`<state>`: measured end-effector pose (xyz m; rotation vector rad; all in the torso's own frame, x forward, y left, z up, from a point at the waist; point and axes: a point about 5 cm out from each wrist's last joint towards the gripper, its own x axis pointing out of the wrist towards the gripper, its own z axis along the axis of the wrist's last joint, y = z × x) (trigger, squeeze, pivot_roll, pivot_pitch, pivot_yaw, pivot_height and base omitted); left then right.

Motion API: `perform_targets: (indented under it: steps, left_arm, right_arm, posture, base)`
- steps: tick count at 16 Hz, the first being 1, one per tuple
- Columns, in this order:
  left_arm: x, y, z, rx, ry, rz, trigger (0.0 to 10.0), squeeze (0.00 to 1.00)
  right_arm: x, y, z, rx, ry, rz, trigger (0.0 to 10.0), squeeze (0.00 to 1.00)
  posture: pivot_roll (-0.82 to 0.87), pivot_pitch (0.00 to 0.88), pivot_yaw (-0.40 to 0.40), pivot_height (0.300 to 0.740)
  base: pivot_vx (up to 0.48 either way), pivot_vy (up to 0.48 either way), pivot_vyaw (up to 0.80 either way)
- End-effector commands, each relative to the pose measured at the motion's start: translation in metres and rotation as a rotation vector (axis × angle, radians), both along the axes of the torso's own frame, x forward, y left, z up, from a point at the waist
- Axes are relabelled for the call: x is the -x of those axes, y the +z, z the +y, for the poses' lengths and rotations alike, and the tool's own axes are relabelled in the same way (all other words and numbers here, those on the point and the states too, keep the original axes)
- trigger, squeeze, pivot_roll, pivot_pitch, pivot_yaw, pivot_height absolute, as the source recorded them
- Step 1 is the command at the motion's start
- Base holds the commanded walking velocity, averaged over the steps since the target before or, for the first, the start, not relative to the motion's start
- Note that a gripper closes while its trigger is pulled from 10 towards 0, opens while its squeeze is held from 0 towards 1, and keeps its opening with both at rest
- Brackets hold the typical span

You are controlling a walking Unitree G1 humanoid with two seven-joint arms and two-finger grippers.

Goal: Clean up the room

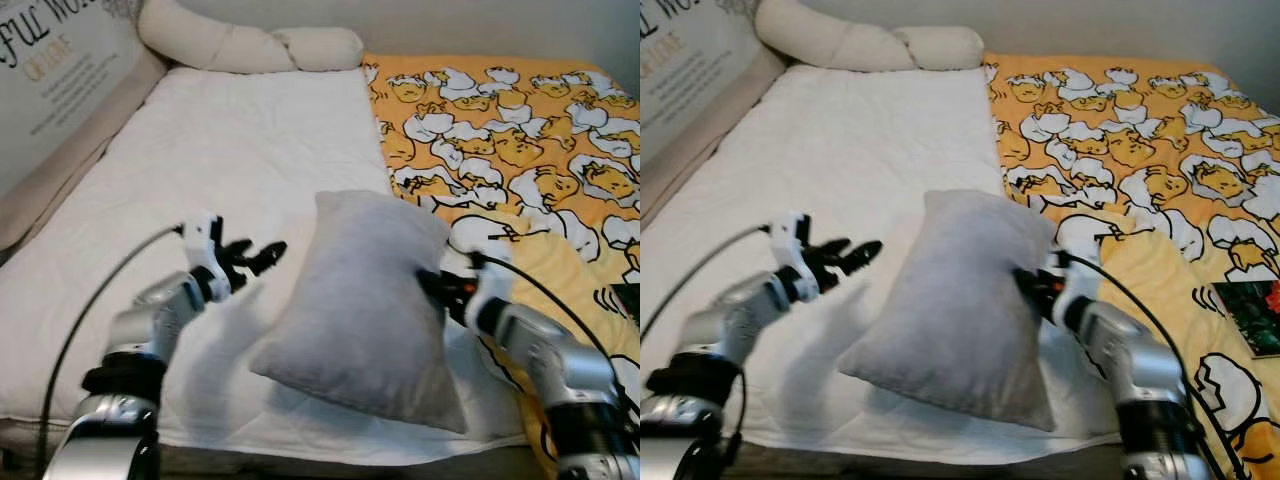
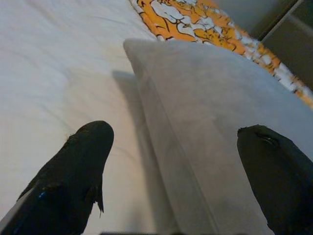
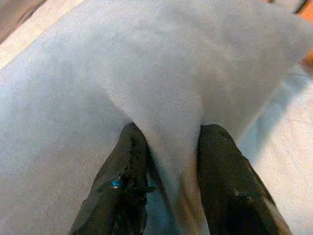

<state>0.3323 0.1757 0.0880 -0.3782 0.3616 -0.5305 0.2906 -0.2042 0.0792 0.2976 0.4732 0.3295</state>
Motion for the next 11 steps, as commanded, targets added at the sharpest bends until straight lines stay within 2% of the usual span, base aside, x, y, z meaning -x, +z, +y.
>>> perform_targets:
  steps: [1, 3, 6, 8, 10, 11]
  left_arm:
    - [-0.006, 0.005, -0.005, 0.068, -0.011, -0.026, 10.0, 1.00]
    - [-0.009, 0.005, -0.012, 0.093, -0.037, -0.034, 10.0, 1.00]
    - [-0.015, 0.004, -0.019, 0.163, -0.060, -0.035, 10.0, 1.00]
    - [-0.014, 0.001, -0.020, 0.159, -0.083, -0.010, 10.0, 1.00]
    - [-0.013, -0.005, -0.021, 0.116, -0.099, -0.004, 10.0, 1.00]
    - [-0.011, -0.011, -0.023, 0.103, -0.111, 0.016, 10.0, 1.00]
  right_arm:
    - [0.004, 0.006, -0.006, -0.085, -0.040, -0.020, 10.0, 1.00]
    - [0.012, 0.006, -0.005, -0.094, -0.006, -0.038, 10.0, 1.00]
    - [0.023, 0.013, -0.008, -0.188, -0.003, -0.089, 10.0, 1.00]
    - [0.027, 0.013, -0.010, -0.217, 0.001, -0.082, 10.0, 1.00]
    - [0.031, 0.009, -0.016, -0.208, -0.016, -0.059, 10.0, 1.00]
    - [0.035, 0.002, -0.024, -0.197, -0.054, -0.035, 10.0, 1.00]
  posture:
    - [-0.10, 0.000, 0.027, 0.740]
    - [-0.10, 0.000, 0.031, 0.740]
    - [-0.11, 0.000, 0.040, 0.740]
    - [-0.12, 0.000, 0.048, 0.740]
    - [-0.12, 0.000, 0.050, 0.740]
    - [-0.12, 0.000, 0.058, 0.740]
  base:
    - [0.000, 0.000, 0.00]
    - [0.000, 0.000, 0.00]
    - [0.000, 0.000, 0.00]
    - [0.000, 0.000, 0.00]
    - [0.000, 0.000, 0.00]
    - [0.000, 0.000, 0.00]
